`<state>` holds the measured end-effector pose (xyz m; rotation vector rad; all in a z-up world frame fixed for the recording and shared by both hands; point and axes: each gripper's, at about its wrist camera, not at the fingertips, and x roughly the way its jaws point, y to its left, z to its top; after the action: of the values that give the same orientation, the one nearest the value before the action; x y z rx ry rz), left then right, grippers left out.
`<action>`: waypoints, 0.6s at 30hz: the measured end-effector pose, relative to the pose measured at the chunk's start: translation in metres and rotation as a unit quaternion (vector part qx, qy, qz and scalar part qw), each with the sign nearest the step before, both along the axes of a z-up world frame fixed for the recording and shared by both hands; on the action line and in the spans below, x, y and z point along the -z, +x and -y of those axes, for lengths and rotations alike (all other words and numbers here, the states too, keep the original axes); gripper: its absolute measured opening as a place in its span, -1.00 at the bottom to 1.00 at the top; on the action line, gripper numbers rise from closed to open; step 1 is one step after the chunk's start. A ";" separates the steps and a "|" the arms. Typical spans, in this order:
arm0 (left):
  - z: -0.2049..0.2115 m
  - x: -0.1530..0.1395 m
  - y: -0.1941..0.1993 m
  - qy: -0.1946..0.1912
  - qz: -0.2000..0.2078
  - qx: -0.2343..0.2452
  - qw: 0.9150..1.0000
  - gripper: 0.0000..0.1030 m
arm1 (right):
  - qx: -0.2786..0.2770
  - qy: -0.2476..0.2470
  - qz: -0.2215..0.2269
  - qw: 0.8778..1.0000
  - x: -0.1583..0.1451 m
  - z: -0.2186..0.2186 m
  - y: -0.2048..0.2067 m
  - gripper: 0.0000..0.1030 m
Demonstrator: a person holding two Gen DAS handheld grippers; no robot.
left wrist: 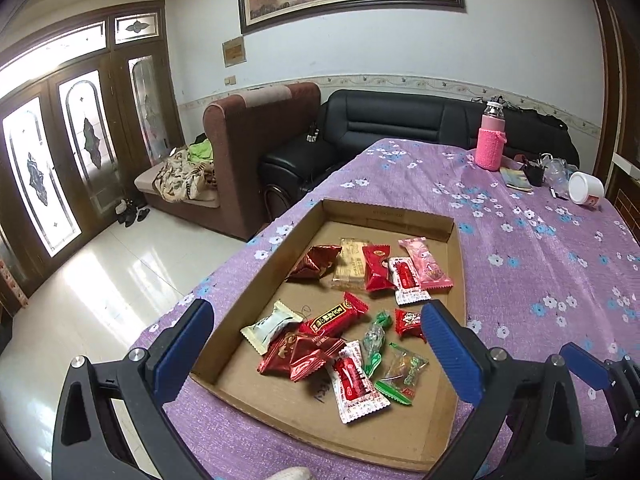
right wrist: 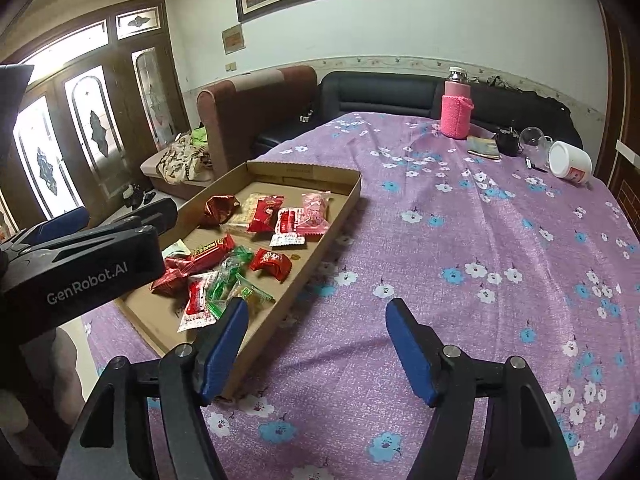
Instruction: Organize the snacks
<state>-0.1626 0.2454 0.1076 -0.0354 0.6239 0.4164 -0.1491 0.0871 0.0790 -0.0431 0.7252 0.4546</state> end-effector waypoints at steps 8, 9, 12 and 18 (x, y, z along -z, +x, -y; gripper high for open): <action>-0.008 0.009 0.004 -0.018 -0.011 0.003 1.000 1.00 | -0.006 -0.013 -0.008 1.000 0.006 -0.012 0.001 0.48; -0.009 0.010 0.004 -0.020 -0.013 0.004 1.000 1.00 | -0.006 -0.014 -0.009 1.000 0.006 -0.013 0.001 0.48; -0.010 0.013 0.004 -0.025 -0.016 0.006 1.000 1.00 | -0.007 -0.018 -0.013 1.000 0.009 -0.015 0.002 0.48; -0.014 0.017 0.006 -0.039 -0.022 0.009 0.999 1.00 | -0.007 -0.024 -0.019 1.000 0.012 -0.018 0.004 0.48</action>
<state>-0.1568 0.2597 0.0910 -0.0950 0.6841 0.3765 -0.1455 0.1055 0.0672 -0.0842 0.7740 0.4521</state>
